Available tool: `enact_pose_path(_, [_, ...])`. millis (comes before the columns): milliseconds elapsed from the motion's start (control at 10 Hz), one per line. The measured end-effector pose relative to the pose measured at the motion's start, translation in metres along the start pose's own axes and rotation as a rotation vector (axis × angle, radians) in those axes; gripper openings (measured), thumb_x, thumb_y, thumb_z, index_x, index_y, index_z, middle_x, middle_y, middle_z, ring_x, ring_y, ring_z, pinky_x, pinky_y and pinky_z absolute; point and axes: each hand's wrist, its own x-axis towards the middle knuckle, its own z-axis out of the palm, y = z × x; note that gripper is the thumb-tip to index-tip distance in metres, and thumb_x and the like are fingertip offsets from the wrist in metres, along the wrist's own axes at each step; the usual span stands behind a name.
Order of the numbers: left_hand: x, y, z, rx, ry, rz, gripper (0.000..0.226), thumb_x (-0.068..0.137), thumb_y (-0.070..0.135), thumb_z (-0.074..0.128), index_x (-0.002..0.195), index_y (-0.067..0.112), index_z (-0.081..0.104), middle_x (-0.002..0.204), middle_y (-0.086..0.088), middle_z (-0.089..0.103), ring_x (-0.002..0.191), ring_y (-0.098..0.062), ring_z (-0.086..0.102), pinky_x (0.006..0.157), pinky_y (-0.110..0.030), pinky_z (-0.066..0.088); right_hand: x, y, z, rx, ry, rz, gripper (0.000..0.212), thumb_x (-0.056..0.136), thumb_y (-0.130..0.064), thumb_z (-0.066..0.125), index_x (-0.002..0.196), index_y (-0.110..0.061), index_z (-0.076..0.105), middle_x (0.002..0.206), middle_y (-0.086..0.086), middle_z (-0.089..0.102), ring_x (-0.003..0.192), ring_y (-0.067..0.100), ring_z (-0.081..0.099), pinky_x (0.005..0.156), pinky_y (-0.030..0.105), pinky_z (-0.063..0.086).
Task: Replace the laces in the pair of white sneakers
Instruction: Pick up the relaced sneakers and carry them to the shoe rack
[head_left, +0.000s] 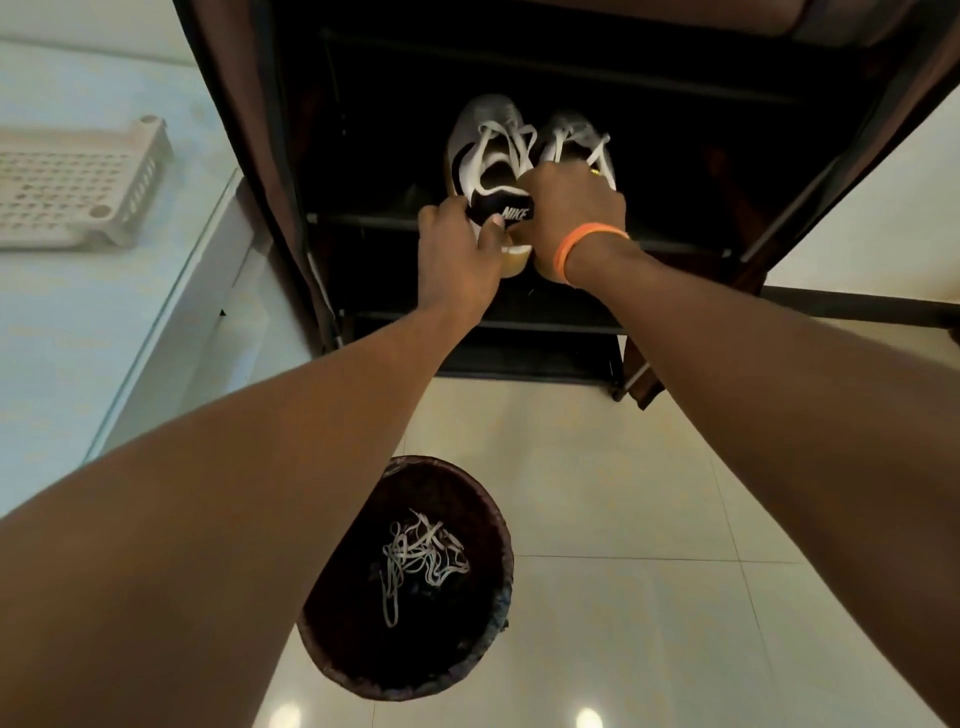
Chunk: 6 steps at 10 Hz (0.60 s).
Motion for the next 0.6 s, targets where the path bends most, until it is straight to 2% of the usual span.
enact_pose_path(100, [0.02, -0.006, 0.001, 0.049, -0.002, -0.012, 0.032, 0.094, 0.007, 0.055, 0.126, 0.009, 0.054, 0.127, -0.009, 0.046, 0.104, -0.018, 0.056, 0.091, -0.019, 0.043, 0.024, 0.004, 0.002, 0.124, -0.04, 0.006, 0.049, 0.076, -0.036, 0.079, 0.118, -0.018, 0.063, 0.115, 0.01, 0.063, 0.108, 0.031, 0.06, 0.08, 0.037, 0.05])
enact_pose_path(200, [0.03, -0.008, 0.002, 0.094, -0.01, -0.017, 0.033, 0.092, 0.003, 0.054, 0.125, 0.008, 0.055, 0.129, -0.011, 0.047, 0.108, -0.021, 0.056, 0.096, -0.026, 0.045, 0.032, 0.008, 0.007, 0.158, -0.048, -0.008, 0.05, 0.075, -0.038, 0.079, 0.118, -0.019, 0.063, 0.114, 0.008, 0.064, 0.108, 0.03, 0.059, 0.082, 0.038, 0.051])
enact_pose_path(300, [0.033, 0.0, 0.005, 0.14, -0.005, -0.034, 0.029, 0.093, 0.004, 0.052, 0.122, 0.008, 0.056, 0.128, -0.011, 0.047, 0.103, -0.022, 0.057, 0.091, -0.027, 0.046, 0.033, 0.01, 0.014, 0.11, -0.044, 0.011, 0.056, 0.076, -0.046, 0.074, 0.126, -0.027, 0.056, 0.12, 0.01, 0.06, 0.121, 0.034, 0.049, 0.089, 0.051, 0.05])
enact_pose_path(400, [0.033, 0.001, 0.004, 0.148, -0.023, -0.074, 0.028, 0.093, 0.005, 0.052, 0.121, 0.009, 0.056, 0.126, -0.011, 0.049, 0.1, -0.021, 0.058, 0.088, -0.029, 0.049, 0.028, 0.005, 0.014, 0.131, -0.071, 0.046, 0.068, 0.079, -0.043, 0.073, 0.138, -0.03, 0.043, 0.136, 0.014, 0.048, 0.135, 0.04, 0.03, 0.099, 0.065, 0.039])
enact_pose_path(500, [0.011, 0.011, -0.009, 0.06, -0.035, -0.134, 0.035, 0.089, 0.005, 0.056, 0.124, 0.01, 0.055, 0.121, -0.01, 0.056, 0.106, -0.023, 0.058, 0.091, -0.036, 0.051, -0.005, -0.002, 0.004, 0.183, 0.026, 0.097, 0.084, 0.081, -0.028, 0.072, 0.149, -0.031, 0.023, 0.155, 0.018, 0.017, 0.145, 0.043, 0.003, 0.108, 0.073, 0.014])
enact_pose_path(600, [-0.012, 0.025, -0.033, 0.057, -0.065, -0.202, 0.043, 0.091, 0.002, 0.053, 0.133, 0.009, 0.047, 0.13, -0.012, 0.052, 0.118, -0.026, 0.053, 0.097, -0.034, 0.046, -0.033, -0.011, -0.009, 0.263, 0.132, 0.136, 0.079, 0.081, -0.018, 0.071, 0.147, -0.026, 0.029, 0.154, 0.015, 0.02, 0.144, 0.04, 0.009, 0.11, 0.069, 0.018])
